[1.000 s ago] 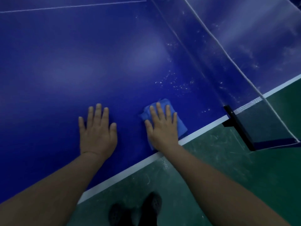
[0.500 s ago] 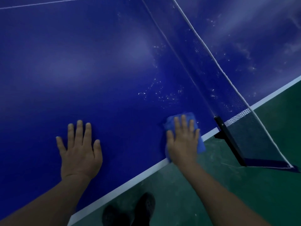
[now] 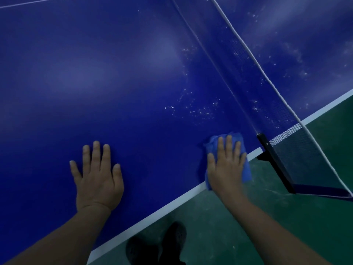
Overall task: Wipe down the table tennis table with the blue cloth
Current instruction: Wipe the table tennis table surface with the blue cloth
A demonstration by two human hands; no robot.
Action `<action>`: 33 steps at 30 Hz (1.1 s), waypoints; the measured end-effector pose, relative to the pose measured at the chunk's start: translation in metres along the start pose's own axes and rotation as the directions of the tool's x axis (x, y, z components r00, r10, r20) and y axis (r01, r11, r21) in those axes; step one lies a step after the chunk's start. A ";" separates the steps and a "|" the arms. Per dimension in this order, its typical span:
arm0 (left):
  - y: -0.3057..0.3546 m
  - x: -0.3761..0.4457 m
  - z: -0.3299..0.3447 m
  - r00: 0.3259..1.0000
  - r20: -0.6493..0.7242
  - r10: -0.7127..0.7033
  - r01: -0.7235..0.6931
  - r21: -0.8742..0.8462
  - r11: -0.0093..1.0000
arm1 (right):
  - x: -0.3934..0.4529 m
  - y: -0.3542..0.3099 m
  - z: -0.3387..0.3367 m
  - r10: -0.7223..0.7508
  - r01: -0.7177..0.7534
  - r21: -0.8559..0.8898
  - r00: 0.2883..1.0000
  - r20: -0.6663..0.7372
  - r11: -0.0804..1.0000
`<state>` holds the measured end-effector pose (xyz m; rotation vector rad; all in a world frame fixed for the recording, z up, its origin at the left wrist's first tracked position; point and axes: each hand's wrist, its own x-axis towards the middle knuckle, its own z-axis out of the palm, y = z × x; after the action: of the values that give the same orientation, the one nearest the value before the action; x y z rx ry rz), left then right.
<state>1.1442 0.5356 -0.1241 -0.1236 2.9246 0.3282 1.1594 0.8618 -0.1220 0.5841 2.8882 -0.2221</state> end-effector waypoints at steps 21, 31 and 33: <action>-0.003 0.002 0.002 1.000 -0.024 0.005 -0.006 -0.038 0.999 | 0.085 -0.084 -0.014 0.293 -0.286 0.137 0.956 -0.032 0.948; -0.005 0.002 0.000 1.000 -0.018 -0.003 0.003 -0.038 0.999 | 0.011 -0.164 0.014 0.014 -0.003 0.106 0.995 -0.104 0.994; -0.004 0.001 0.000 1.000 -0.026 -0.006 0.004 -0.050 0.999 | -0.019 -0.176 0.020 -0.287 0.288 0.065 0.958 -0.014 0.956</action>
<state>1.1433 0.5312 -0.1248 -0.1436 2.9425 0.4026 1.1095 0.6909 -0.1185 0.1695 2.9694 -0.3594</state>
